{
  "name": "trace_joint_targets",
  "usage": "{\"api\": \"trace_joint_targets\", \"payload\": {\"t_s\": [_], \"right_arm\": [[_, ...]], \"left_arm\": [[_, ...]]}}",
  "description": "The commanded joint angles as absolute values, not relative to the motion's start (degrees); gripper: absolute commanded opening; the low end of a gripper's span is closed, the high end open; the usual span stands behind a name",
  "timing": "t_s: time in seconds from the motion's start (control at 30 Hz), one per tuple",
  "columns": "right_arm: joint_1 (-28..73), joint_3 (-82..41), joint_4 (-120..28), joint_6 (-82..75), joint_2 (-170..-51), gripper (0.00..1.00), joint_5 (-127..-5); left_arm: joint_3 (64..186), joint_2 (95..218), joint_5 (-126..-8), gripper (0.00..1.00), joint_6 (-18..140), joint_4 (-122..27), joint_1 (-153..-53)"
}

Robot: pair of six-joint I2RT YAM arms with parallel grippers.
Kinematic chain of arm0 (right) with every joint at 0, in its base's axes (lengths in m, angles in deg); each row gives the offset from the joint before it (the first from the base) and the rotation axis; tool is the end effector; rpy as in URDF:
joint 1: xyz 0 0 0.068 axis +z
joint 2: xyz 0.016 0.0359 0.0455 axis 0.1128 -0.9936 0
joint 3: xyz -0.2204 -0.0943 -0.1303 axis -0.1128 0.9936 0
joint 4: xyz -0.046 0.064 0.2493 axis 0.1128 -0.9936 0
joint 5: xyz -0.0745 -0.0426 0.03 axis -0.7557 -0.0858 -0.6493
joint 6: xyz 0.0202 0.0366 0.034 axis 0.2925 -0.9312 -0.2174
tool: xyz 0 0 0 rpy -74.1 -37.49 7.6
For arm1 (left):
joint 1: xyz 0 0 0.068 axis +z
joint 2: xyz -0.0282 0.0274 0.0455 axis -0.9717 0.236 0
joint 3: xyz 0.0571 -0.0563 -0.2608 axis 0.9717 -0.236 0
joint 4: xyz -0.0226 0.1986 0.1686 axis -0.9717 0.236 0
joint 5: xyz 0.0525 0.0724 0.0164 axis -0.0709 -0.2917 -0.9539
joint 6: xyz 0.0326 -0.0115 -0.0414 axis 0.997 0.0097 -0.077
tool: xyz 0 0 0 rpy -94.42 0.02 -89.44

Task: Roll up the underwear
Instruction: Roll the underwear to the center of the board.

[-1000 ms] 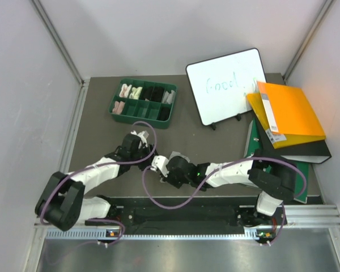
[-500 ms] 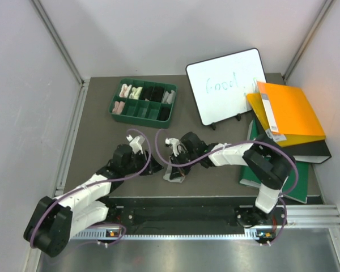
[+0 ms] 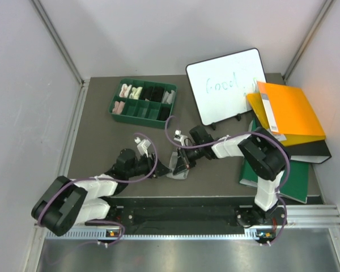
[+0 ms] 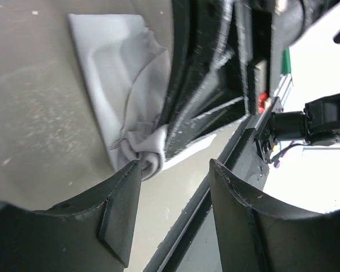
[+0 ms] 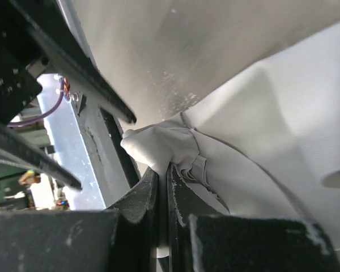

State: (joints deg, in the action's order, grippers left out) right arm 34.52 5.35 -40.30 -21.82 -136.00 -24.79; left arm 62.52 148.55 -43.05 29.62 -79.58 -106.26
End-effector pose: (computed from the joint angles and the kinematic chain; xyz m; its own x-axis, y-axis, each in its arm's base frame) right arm 0.2403 0.2441 0.1201 -0.8657 -0.3830 -0.3222 -0.4674 0.3882 0.7943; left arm 0.1600 -0.1139 0.1397 -0.8350 -0.1918 -0.5157 0.3707 0.4965 -0.7849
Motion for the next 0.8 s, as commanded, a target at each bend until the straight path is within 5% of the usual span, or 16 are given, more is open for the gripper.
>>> {"api": "trace_joint_targets", "payload": {"t_s": [0.0, 0.57, 0.77], "right_arm": [[33.08, 2.61, -37.91, -23.33, -137.51, 0.0, -22.15], [30.7, 2.0, -37.91, -23.68, -140.5, 0.0, -21.8], [30.7, 1.82, -37.91, -23.68, -140.59, 0.0, -21.8]], "left_arm": [[62.41, 151.57, -41.12, 0.56, 28.76, -90.73, -107.81], [63.02, 159.66, -46.56, 0.53, 32.36, -92.05, -109.13], [64.43, 164.4, -49.73, 0.4, 32.89, -92.15, -109.66]]}}
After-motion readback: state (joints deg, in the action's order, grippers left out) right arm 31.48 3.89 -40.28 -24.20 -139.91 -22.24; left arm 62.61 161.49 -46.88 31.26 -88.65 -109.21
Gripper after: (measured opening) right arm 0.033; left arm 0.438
